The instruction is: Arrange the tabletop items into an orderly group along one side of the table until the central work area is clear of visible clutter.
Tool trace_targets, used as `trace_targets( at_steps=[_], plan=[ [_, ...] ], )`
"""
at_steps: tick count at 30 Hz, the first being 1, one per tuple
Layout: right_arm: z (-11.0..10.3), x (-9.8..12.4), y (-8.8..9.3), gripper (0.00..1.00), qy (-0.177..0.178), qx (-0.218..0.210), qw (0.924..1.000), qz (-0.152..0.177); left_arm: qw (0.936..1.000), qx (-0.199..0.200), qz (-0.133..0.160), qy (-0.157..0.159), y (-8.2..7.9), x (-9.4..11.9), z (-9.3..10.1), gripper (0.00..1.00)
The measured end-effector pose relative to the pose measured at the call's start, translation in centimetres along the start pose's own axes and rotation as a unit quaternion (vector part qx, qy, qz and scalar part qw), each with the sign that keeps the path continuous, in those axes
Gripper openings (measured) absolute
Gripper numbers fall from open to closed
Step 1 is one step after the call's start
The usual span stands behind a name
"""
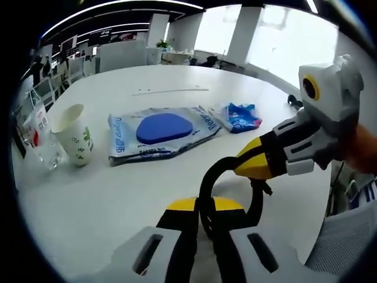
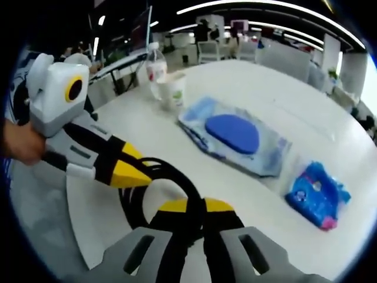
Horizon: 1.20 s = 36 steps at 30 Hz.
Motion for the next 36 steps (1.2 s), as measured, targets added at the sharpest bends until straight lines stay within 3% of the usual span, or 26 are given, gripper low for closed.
trace_targets(
  at_steps=[17,36],
  plan=[
    [2.1,-0.6,1.3,0.04,0.009,0.011,0.9997,-0.018,0.9998,0.006,-0.013,0.011,0.3,-2.4,0.3,0.06],
    [2.7,-1.3,2.0,0.04,0.009,0.019,0.9995,-0.025,0.9997,0.012,-0.021,0.006,0.8,-3.1,0.2,0.07]
  ],
)
Point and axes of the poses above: the point that each gripper's makers call its tool centre point, and the gripper's own axes: x roughly backward along the fingers, z roughly to its right, y roughly out of its underside, the point moved 1 cm from there along x, roughly backward along the fingers, and after that the axes turned 14 degrees about z, right-handed, at the moved point
